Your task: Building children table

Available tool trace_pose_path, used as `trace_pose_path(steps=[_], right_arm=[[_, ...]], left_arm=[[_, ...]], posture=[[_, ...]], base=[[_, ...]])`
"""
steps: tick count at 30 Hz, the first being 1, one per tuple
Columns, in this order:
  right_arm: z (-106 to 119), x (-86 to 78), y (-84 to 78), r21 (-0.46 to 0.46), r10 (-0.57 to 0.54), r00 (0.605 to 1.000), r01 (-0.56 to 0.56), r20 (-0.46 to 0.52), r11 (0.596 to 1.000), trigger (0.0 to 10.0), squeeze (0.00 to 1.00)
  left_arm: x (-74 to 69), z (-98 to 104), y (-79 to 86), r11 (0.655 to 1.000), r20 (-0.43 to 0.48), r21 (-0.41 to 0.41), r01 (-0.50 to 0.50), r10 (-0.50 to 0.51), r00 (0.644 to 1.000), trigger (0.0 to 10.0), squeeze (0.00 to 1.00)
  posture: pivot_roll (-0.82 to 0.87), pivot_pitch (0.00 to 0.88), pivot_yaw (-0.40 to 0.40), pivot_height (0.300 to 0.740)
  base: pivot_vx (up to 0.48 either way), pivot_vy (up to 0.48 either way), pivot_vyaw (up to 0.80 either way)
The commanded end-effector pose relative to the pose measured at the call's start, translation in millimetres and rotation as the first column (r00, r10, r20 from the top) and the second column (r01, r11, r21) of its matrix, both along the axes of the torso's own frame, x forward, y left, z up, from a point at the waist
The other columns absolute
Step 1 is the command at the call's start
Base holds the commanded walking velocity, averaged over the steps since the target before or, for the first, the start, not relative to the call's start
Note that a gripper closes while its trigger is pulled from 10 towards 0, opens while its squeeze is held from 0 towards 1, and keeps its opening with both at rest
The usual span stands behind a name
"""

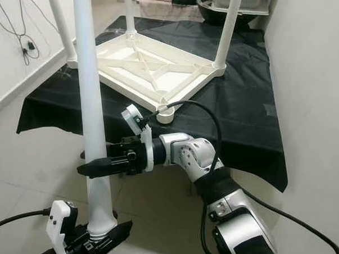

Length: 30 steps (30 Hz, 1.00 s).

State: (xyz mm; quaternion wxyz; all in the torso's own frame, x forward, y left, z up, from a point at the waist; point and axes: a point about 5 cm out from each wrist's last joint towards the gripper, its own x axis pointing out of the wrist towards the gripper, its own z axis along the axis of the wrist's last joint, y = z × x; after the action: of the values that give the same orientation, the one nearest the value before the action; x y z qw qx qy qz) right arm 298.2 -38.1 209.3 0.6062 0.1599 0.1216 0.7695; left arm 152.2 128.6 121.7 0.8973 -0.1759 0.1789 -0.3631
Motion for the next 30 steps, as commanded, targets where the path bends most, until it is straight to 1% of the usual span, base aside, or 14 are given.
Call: trace_pose_path(steps=[1, 4, 8, 9, 10, 13, 18, 21, 24, 27, 28, 29, 30], right_arm=[[1, -5.4, 5.4, 0.009, 0.036, 0.999, -0.036, 0.000, 0.999, 10.0, 0.00], [1, -9.2, 5.4, 0.002, 0.060, 0.998, -0.060, -0.016, 0.998, 10.0, 0.00], [1, -10.4, 4.8, 0.000, 0.067, 0.998, -0.067, -0.020, 0.998, 10.0, 0.00], [1, -10.7, 4.7, 0.000, 0.067, 0.998, -0.067, -0.020, 0.998, 2.7, 0.00], [1, -9.7, 4.6, 0.003, 0.055, 0.998, -0.055, -0.033, 0.998, 0.0, 0.00], [1, -8.7, 4.6, 0.007, 0.045, 0.998, -0.045, -0.042, 0.999, 0.0, 0.00], [1, -6.2, 4.0, 0.013, 0.029, 0.999, -0.029, -0.043, 0.999, 0.0, 0.00], [2, -0.4, 3.1, 0.018, -0.013, 0.998, 0.014, -0.055, 1.000, 0.0, 0.00], [2, 6.1, 2.6, 0.022, -0.064, 0.996, 0.065, -0.057, 0.998, 0.0, 0.00], [2, 7.4, 2.5, 0.023, -0.076, 0.995, 0.077, -0.059, 0.997, 0.0, 0.00], [3, 11.9, 2.6, 0.027, -0.113, 0.992, 0.115, -0.061, 0.993, 0.0, 0.00], [4, 15.3, 2.7, 0.031, -0.141, 0.988, 0.143, -0.063, 0.989, 0.0, 0.00], [4, 15.3, 2.7, 0.031, -0.141, 0.988, 0.143, -0.063, 0.989, 0.0, 0.00]], left_arm=[[-1.7, -2, 1.6, 1.000, -0.017, 0.019, 0.011, -0.010, 1.000, 10.0, 0.00], [-1.5, -3, 3.1, 0.999, -0.011, 0.044, 0.024, -0.024, 1.000, 10.0, 0.00], [-0.9, -3, 4.2, 0.998, -0.009, 0.053, 0.021, -0.021, 1.000, 10.0, 0.00], [-0.7, -4, 4.6, 0.998, -0.008, 0.057, 0.020, -0.020, 1.000, 10.0, 0.00], [-0.5, -3, 4.6, 0.998, -0.008, 0.057, 0.021, -0.020, 1.000, 10.0, 0.00], [0.1, -3, 4.8, 0.998, -0.008, 0.055, 0.021, -0.021, 1.000, 10.0, 0.00], [0.5, -4, 8.2, 0.997, 0.000, 0.075, 0.005, -0.005, 1.000, 10.0, 0.00], [4.1, -4, 12.5, 0.992, 0.017, 0.116, -0.038, 0.037, 0.999, 10.0, 0.00], [8.6, -3, 15.3, 0.987, 0.035, 0.138, -0.083, 0.079, 0.996, 10.0, 0.00], [9.7, -3, 16.1, 0.985, 0.042, 0.145, -0.096, 0.091, 0.995, 10.0, 0.00], [11.0, -1, 15.6, 0.982, 0.061, 0.161, -0.096, 0.087, 0.994, 10.0, 1.00], [12.0, 0, 15.2, 0.980, 0.076, 0.172, -0.097, 0.085, 0.994, 10.0, 0.38], [12.0, 0, 15.2, 0.980, 0.076, 0.172, -0.097, 0.085, 0.994, 10.0, 0.38]], posture=[[0.06, 0.095, -0.007, 0.740], [0.06, 0.095, -0.007, 0.740], [0.06, 0.095, -0.007, 0.740], [0.06, 0.095, -0.007, 0.740], [0.06, 0.094, -0.013, 0.740], [0.06, 0.094, -0.012, 0.740], [0.06, 0.094, -0.016, 0.740], [0.06, 0.093, -0.016, 0.740], [0.06, 0.091, -0.017, 0.740], [0.06, 0.091, -0.017, 0.740], [0.06, 0.088, -0.019, 0.740], [0.06, 0.088, -0.019, 0.740], [0.06, 0.088, -0.019, 0.740]], base=[[0.000, 0.000, 0.00], [0.000, 0.000, 0.00], [0.000, 0.000, 0.00], [0.000, 0.000, 0.00], [0.000, 0.000, 0.00], [0.000, 0.000, 0.00], [0.000, 0.000, 0.00], [0.000, 0.000, 0.00], [0.000, 0.000, 0.00], [0.000, 0.000, 0.00], [0.000, 0.000, 0.00], [0.000, 0.000, 0.00], [0.000, 0.000, 0.00]])
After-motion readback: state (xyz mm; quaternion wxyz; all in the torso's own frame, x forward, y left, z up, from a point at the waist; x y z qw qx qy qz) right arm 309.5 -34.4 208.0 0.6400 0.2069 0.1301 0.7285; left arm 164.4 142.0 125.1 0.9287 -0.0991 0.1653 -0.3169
